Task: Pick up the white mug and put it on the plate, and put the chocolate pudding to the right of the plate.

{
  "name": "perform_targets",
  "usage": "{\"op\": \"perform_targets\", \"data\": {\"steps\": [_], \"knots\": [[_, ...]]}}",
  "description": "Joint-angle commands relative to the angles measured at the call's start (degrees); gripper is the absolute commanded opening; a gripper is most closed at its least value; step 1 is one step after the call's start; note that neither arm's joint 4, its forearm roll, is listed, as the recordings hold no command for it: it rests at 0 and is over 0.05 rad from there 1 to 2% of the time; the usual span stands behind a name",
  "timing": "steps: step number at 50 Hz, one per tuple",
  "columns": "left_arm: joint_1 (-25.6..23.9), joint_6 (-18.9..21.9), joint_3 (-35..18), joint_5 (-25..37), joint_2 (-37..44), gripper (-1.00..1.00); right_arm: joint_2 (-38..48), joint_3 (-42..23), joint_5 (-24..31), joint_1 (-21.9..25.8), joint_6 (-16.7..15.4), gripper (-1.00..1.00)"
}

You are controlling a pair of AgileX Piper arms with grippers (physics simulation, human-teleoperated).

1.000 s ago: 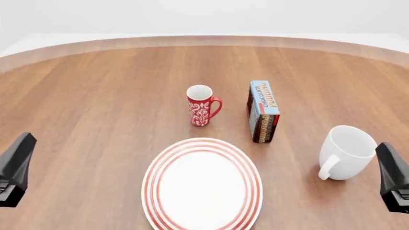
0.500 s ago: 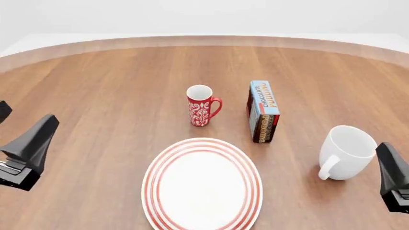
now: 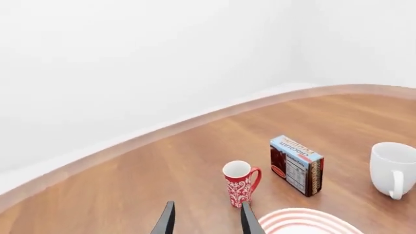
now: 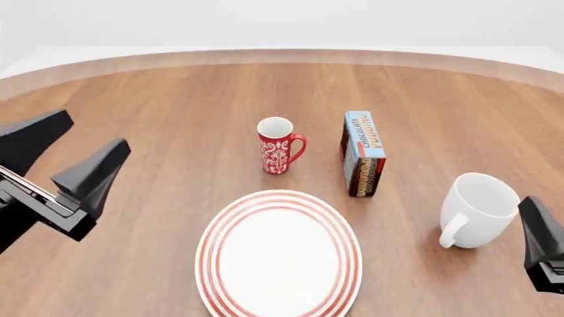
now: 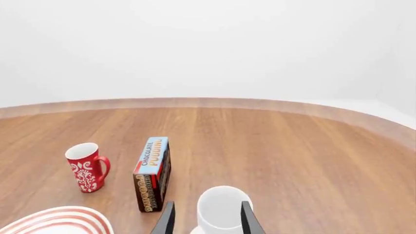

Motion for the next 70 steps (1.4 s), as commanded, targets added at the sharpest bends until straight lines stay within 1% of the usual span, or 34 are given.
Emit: {"op": "perform_targets", "data": {"steps": [1, 9, 14, 30, 38, 42, 59, 70], "knots": [[-5.20, 0.97, -2.38, -3.18, 5.94, 1.00, 0.03, 0.01, -0.04, -0.04, -0.02, 1.00], [-7.81, 1.65, -3.48, -4.69, 8.92, 1.00, 0.07, 0.04, -0.08, -0.06, -0.12, 1.00], [-10.42, 2.37, -4.76, -6.23, 12.21, 1.00, 0.06, 0.04, -0.08, -0.09, -0.18, 1.00], [-16.30, 3.58, -7.63, -7.95, 17.95, 1.00, -0.04, 0.03, 0.07, -0.27, -0.26, 1.00], [-21.11, 3.73, -9.69, -9.92, 23.27, 1.00, -0.08, 0.02, 0.06, -0.22, -0.33, 1.00], [-22.54, 3.72, -10.54, -10.51, 25.00, 1.00, -0.09, 0.03, 0.06, -0.23, -0.46, 1.00], [-27.02, 3.74, -14.46, -11.99, 32.15, 1.00, -0.03, 0.07, -0.03, -0.20, -0.52, 1.00], [-29.86, 2.68, -17.11, -13.06, 36.44, 1.00, 0.12, 0.09, -0.13, -0.14, -0.32, 1.00]]}}
